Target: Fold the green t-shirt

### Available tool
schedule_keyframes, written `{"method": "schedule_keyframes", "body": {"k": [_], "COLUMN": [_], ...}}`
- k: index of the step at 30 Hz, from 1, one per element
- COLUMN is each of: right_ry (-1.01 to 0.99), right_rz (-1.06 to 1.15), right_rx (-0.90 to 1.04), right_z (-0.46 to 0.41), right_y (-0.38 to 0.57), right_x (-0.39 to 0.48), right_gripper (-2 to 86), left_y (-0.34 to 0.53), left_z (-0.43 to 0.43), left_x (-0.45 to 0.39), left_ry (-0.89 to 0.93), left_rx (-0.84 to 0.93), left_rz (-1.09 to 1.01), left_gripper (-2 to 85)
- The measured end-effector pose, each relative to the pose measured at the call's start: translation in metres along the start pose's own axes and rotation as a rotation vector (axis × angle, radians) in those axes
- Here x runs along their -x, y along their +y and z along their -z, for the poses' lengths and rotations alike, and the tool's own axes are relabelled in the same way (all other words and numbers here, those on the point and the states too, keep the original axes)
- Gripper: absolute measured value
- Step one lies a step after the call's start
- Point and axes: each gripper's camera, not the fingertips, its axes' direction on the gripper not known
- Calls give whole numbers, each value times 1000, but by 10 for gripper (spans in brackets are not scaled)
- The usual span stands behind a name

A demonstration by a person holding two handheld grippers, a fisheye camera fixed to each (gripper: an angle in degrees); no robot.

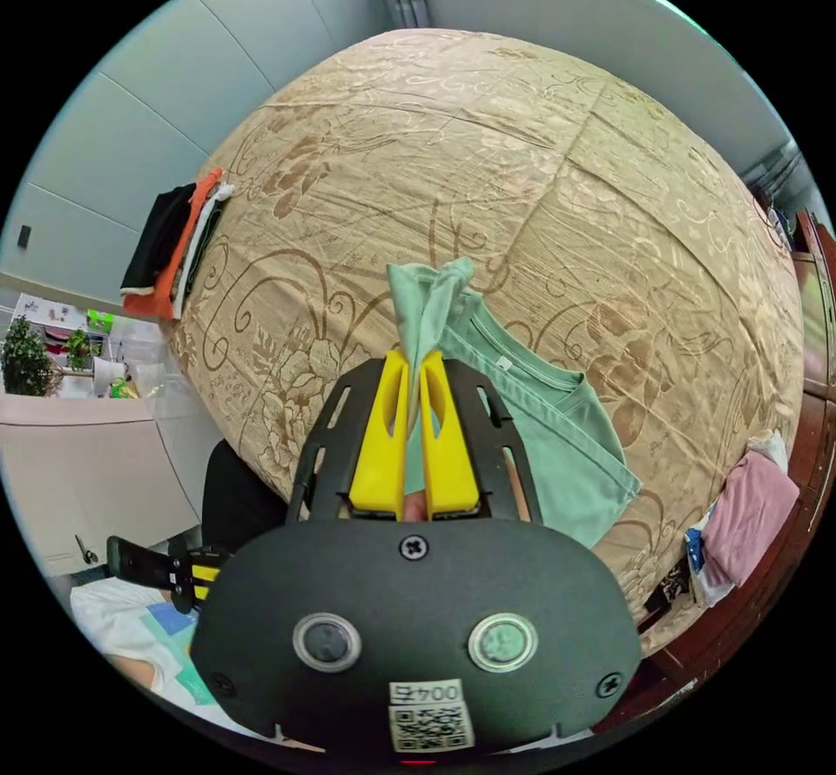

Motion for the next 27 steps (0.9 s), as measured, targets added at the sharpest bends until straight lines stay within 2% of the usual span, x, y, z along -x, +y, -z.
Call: {"method": "schedule_keyframes", "body": {"k": [6, 14, 27], "right_ry": [-112, -224, -315], "right_rz": [-71, -155, -186], "right_rx": [-130, -226, -291], "right_z": [-11, -85, -198], "right_y": [101, 237, 353], "right_x": [-107, -230, -315], "right_gripper": [-6, -5, 8], "left_y": [2, 27, 69], "left_z": [-61, -154, -271], "left_x": [-62, -135, -212], "left_ry": [71, 108, -10], "left_rx": [80, 244, 445], "left_rz": [-69, -186, -375], "left_gripper": [37, 36, 44]}}
